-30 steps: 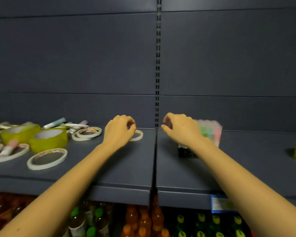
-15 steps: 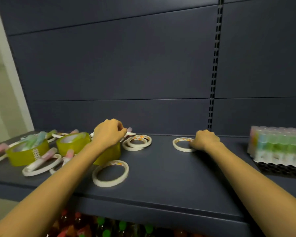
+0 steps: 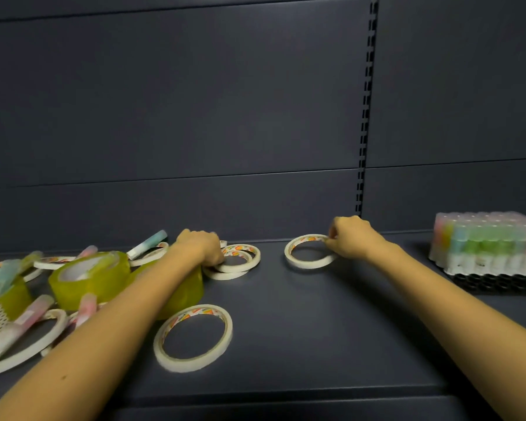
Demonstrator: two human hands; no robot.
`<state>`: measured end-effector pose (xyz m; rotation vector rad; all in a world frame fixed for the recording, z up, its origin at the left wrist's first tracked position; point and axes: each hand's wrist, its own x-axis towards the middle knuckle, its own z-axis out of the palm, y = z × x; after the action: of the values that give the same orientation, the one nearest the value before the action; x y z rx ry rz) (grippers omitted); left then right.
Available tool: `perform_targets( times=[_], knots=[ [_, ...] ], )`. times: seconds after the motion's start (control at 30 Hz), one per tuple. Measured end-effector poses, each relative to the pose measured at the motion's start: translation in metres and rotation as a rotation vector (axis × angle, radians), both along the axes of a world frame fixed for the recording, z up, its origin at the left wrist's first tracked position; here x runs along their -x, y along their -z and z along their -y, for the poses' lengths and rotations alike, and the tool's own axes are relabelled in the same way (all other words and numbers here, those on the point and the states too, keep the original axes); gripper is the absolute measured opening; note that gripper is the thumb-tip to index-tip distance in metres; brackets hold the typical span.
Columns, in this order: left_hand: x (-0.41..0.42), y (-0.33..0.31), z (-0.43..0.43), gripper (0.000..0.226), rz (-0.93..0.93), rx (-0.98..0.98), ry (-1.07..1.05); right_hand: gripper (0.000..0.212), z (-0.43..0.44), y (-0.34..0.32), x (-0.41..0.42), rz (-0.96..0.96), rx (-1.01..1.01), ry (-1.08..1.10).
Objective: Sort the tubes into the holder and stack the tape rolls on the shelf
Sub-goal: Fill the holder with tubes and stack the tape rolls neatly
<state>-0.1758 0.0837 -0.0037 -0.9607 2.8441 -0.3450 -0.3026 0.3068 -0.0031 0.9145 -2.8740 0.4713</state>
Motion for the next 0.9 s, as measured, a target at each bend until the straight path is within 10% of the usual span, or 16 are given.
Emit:
perform_targets(
  times=[0.9],
  knots=[
    [0.032,-0.036,-0.254,0.037,-0.259,-0.286,0.293,0.019,-0.284,-0.013,0.0,-0.036,0.179,0.077]
  ],
)
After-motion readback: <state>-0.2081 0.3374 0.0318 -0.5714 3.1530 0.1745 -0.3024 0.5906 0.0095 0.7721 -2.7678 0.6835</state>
